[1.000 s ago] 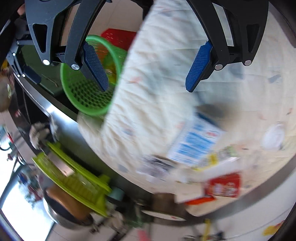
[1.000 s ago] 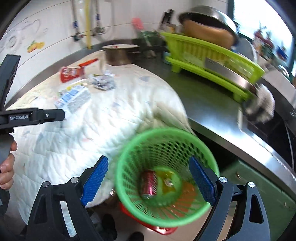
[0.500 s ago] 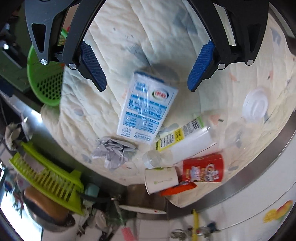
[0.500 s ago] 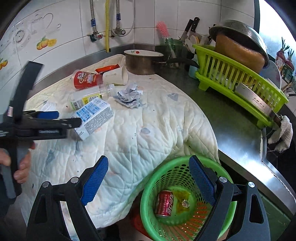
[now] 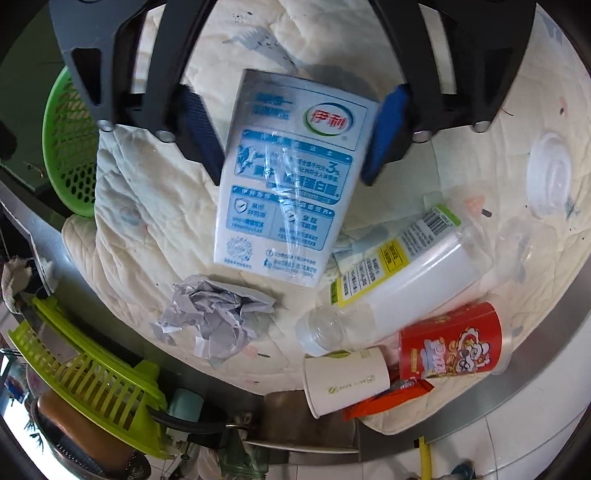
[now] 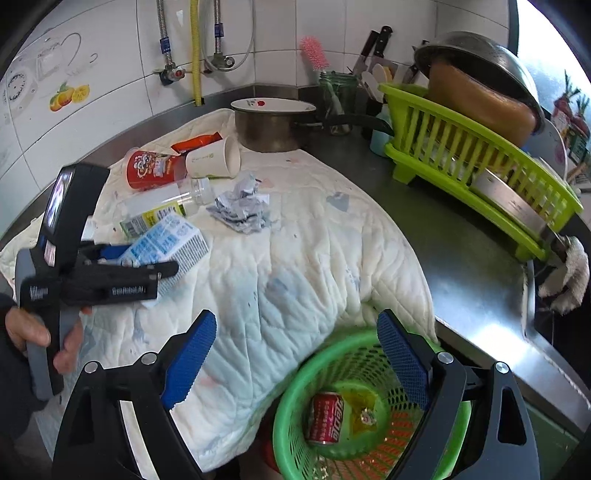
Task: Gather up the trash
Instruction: 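Grasp the milk carton with the left tool while the right tool grasps crumpled paper, then carry carton and paper to the green basket and release both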
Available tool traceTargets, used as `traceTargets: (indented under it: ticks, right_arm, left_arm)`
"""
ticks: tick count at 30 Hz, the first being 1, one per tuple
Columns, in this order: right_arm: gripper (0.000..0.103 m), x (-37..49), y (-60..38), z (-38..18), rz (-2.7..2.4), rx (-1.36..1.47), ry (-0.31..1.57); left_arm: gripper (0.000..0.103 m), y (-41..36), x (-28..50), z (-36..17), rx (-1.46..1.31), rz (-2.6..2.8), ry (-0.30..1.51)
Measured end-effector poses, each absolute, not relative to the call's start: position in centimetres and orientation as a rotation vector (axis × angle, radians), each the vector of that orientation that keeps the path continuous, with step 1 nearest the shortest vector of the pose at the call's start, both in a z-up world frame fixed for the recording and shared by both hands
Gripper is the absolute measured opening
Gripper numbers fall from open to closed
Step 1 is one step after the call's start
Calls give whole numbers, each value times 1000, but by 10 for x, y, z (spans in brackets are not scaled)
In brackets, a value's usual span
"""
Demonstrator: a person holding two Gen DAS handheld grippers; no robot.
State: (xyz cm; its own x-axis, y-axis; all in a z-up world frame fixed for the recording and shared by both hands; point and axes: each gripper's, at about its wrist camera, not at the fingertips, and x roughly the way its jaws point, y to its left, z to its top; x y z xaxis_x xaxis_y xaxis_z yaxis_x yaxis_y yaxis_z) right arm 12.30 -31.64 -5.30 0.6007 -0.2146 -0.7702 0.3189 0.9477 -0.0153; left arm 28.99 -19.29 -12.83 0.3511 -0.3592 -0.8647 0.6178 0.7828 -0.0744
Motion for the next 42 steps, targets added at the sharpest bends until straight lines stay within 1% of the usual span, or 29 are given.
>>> traceTargets:
  ticks: [5,11,13,15,18,20,22,29,32,34,36,42]
  right_arm:
    - [86,153,-320,-51,-270,127,869]
    - [85,195,-322,-52,-223,128,865]
    - [81,212,-322,-55,-212,121,866]
    - [80,228,-322,-58,-203,118,872]
    - [74,249,-325,-65,-201,121,879]
    - [73,264,-328,-69,-207,130,883]
    - [69,276,-333,-73,-213,143,891]
    - [67,309,-343,-99,-223,180,942]
    - [56,315,-347,-112,-226,199,975]
    - [41,315,-350,-118,-210,239,986]
    - [31,311,-348,-117,-206,249,975]
    - [29,280,-335,-97,-200,198,932]
  left_arm:
    - [67,-180,283,-122,255,-665,1009]
    - [66,-139,272,-101,167,-654,986]
    - [66,-126,269,-95,154,-642,975]
    - [66,-112,264,-89,138,-633,964]
    - [66,-89,257,-81,109,-610,947]
    - [66,-73,253,-77,90,-587,942]
    - [66,-63,251,-75,80,-575,938]
    - [66,-30,244,-72,53,-530,934]
    - [66,-23,240,-71,57,-517,929]
    - [66,-19,238,-71,61,-511,929]
    - [66,-18,238,-70,58,-508,927]
    - [66,-24,234,-65,53,-528,914]
